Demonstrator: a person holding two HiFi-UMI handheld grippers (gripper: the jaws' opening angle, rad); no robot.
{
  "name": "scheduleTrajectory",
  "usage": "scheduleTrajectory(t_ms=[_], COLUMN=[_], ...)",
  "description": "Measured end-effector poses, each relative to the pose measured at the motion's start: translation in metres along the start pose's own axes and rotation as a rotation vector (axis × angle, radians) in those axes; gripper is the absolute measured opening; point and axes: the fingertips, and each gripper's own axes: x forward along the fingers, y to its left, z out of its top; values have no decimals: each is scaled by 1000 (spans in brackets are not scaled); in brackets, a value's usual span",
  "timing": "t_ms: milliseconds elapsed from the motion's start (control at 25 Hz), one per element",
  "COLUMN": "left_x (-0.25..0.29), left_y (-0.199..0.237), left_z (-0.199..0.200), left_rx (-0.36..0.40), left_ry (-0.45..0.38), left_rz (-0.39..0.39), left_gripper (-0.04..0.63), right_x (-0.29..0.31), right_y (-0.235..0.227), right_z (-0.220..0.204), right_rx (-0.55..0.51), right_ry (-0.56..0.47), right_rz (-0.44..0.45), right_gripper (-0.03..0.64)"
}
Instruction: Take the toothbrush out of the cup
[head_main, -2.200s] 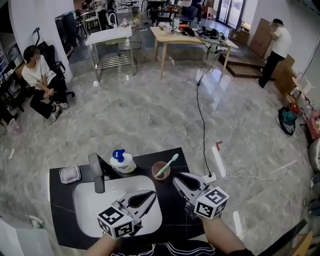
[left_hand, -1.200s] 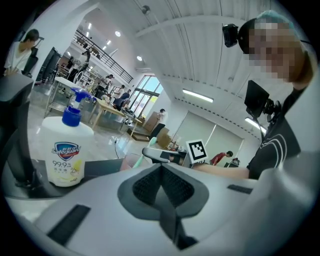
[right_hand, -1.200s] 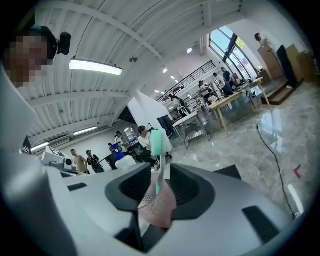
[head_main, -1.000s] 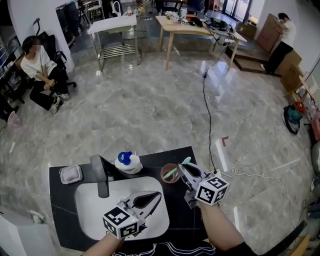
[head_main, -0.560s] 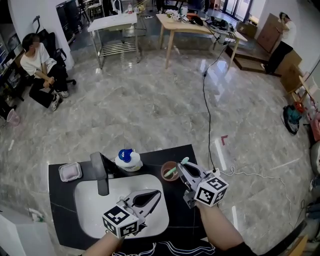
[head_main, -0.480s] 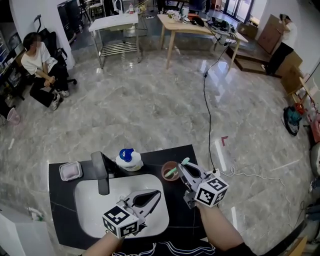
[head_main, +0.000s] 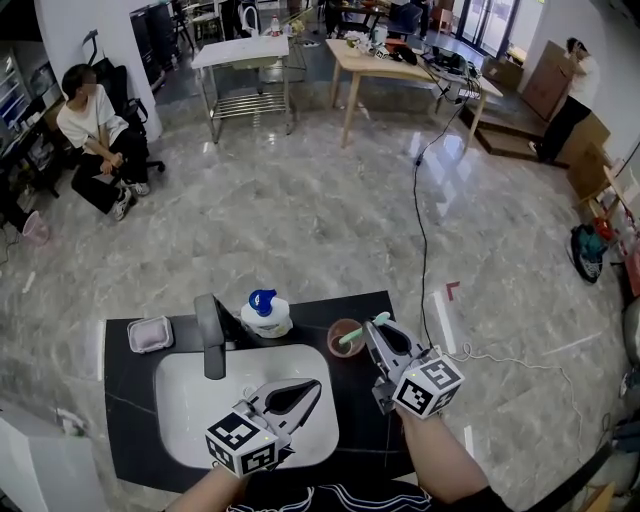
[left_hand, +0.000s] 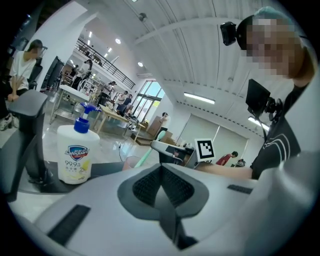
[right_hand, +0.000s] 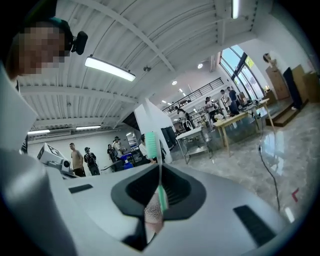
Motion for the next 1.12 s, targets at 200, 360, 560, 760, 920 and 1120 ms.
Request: scheduleTrajectory(t_ms=[200, 360, 560, 760, 920, 1120], left_x=[-9, -20, -37, -51, -65, -79], left_y=[-10, -24, -51, -82, -111, -148], left_z=[5, 12, 22, 33, 28, 17], left_rx=[18, 36, 64, 104, 129, 160], left_ry=[-29, -61, -104, -150, -172, -193], left_rz=[22, 43, 61, 60, 61, 68], left_gripper=[5, 5, 5, 5, 5, 5], right_x=[-16, -38, -75, -113, -149, -193], right_y=[15, 36, 71, 107, 136, 164], right_z=[27, 54, 84, 92, 76, 49], right_rx=[-74, -135, -159, -201, -224, -238], right_ry=[-73, -150, -217, -214, -184, -130], right_rz=[0, 15, 68, 128, 164, 210], right_gripper=[25, 25, 25, 25, 25, 25])
